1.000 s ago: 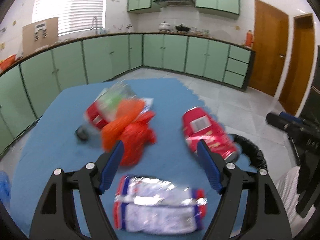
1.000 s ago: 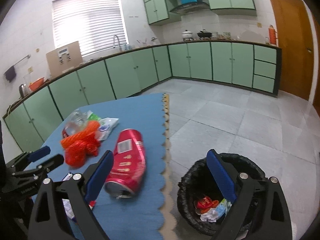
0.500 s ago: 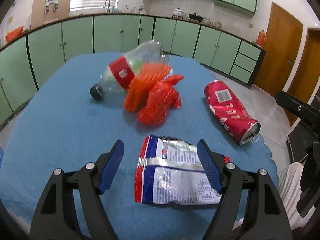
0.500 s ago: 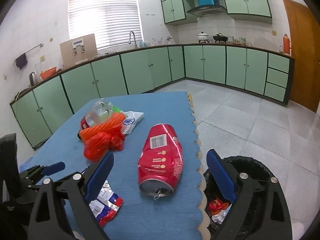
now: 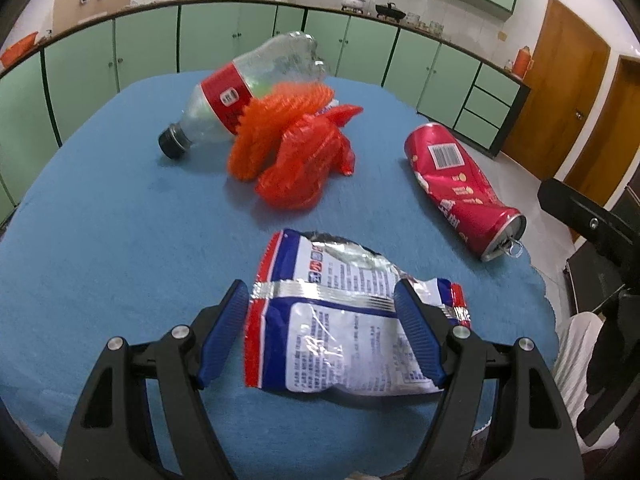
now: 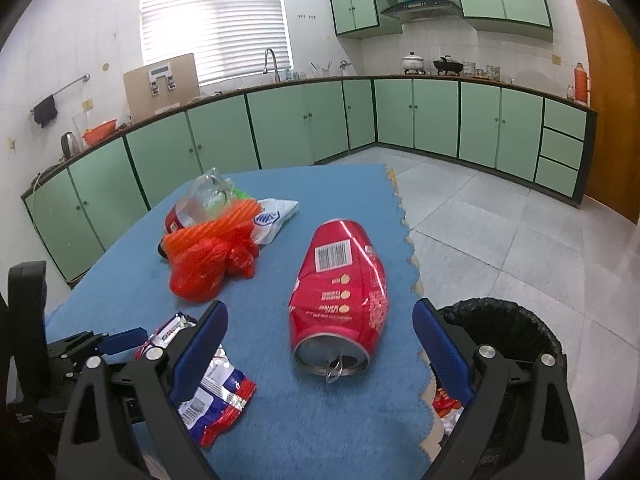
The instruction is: Collect trash
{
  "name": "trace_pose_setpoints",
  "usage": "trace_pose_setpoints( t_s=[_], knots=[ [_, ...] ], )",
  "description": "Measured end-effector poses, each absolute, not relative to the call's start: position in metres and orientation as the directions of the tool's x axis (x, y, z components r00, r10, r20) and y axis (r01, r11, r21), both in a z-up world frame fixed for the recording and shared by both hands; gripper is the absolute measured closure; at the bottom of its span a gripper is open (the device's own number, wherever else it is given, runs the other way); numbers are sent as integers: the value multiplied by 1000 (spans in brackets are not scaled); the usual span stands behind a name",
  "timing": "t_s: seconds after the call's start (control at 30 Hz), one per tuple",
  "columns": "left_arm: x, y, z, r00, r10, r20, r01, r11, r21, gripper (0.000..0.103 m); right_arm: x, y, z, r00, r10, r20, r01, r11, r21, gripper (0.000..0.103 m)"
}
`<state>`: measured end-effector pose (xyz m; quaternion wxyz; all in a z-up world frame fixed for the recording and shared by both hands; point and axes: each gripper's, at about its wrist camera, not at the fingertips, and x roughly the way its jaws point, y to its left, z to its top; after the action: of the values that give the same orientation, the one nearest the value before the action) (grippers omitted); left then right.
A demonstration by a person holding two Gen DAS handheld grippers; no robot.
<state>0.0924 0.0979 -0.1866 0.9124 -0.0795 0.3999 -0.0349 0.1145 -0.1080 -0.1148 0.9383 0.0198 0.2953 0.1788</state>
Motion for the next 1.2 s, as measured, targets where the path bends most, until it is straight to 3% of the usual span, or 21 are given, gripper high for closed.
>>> trace_pose_setpoints(
  t_s=[0.23, 0.3, 0.47, 0.6, 0.63, 0.67, 1.0, 1.03, 1.13, 1.2],
  knots=[
    [95, 90, -190, 665, -108, -739, -2, 989, -146, 28, 114, -109, -119, 758, 349, -551, -325, 935, 146, 11],
    [95, 88, -190, 668, -91, -739, -13, 991, -134, 34, 115, -111, -120, 759, 348, -550, -320, 935, 151, 11],
    [98, 85, -187, 676, -61, -734, -37, 993, -116, 70, 117, -115, -121, 760, 343, -551, -310, 938, 156, 11],
    [98, 87, -186, 690, -44, -722, -52, 993, -110, 81, 119, -118, -120, 763, 337, -551, -304, 940, 155, 11],
    [97, 88, -184, 696, -42, -717, -55, 992, -112, 89, 120, -118, -119, 764, 335, -551, -301, 941, 156, 11],
    [97, 89, -182, 702, -40, -712, -57, 992, -112, 103, 120, -119, -119, 764, 334, -552, -298, 942, 157, 11],
    [100, 90, -174, 697, -108, -709, -12, 987, -163, 102, 124, -125, -117, 770, 328, -546, -288, 944, 161, 11],
    [101, 90, -173, 693, -117, -712, -10, 985, -171, 98, 124, -126, -117, 770, 328, -547, -287, 944, 162, 11],
    [99, 88, -173, 691, -134, -711, 0, 983, -185, 60, 124, -127, -117, 771, 328, -546, -285, 944, 164, 11],
    [97, 85, -172, 690, -141, -710, 8, 982, -186, 57, 124, -128, -117, 771, 326, -546, -283, 945, 164, 11]
  ],
)
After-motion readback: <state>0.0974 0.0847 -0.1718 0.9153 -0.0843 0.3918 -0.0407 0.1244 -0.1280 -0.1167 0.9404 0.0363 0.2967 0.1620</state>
